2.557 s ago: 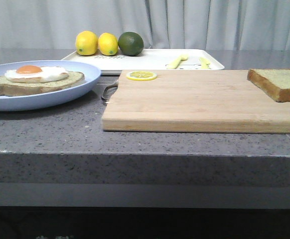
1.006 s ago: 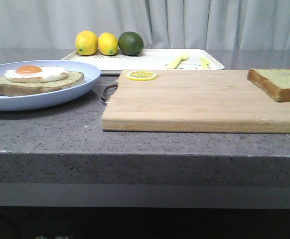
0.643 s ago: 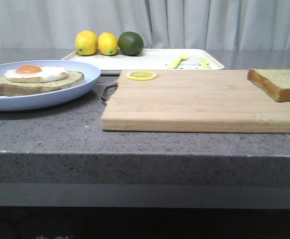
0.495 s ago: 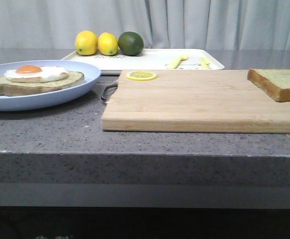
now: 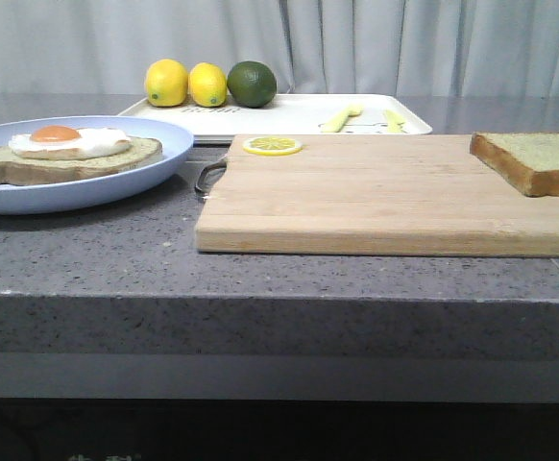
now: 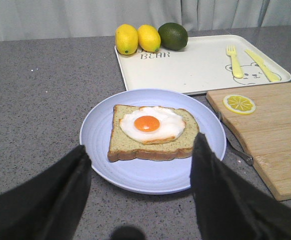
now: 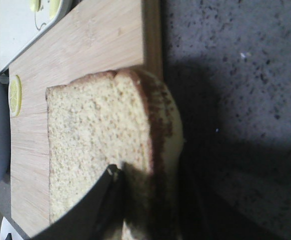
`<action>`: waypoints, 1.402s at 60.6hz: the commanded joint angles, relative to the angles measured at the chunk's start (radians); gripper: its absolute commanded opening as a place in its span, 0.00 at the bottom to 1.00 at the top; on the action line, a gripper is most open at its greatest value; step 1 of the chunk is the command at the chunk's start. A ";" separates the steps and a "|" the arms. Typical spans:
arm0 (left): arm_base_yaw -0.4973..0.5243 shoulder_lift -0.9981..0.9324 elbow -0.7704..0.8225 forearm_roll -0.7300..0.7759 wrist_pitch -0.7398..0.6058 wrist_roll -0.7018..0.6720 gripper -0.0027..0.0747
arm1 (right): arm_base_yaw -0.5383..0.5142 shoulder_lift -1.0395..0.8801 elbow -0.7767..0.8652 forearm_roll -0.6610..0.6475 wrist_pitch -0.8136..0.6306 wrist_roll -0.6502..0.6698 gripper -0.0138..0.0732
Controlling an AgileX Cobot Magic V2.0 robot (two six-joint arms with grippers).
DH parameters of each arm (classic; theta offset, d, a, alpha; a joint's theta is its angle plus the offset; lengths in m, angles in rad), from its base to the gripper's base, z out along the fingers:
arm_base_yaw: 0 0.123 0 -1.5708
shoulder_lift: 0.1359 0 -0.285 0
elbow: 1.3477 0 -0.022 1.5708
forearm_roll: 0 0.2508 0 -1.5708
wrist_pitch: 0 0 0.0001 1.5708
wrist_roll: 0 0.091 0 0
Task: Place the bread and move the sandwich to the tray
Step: 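Lift the bread slice with the right gripper toward the blue plate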
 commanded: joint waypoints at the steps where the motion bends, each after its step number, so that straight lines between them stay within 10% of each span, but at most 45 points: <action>1: -0.008 0.013 -0.026 -0.005 -0.072 -0.007 0.58 | -0.001 -0.043 -0.023 0.071 0.150 -0.013 0.36; 42: -0.008 0.013 -0.026 -0.005 -0.072 -0.007 0.58 | 0.074 -0.277 -0.023 0.274 0.151 0.007 0.30; 64: -0.008 0.013 -0.026 -0.005 -0.072 -0.007 0.58 | 0.436 -0.285 -0.023 0.570 0.051 0.007 0.30; 85: -0.008 0.013 -0.026 -0.005 -0.072 -0.007 0.58 | 0.874 -0.281 -0.023 0.798 -0.414 -0.096 0.30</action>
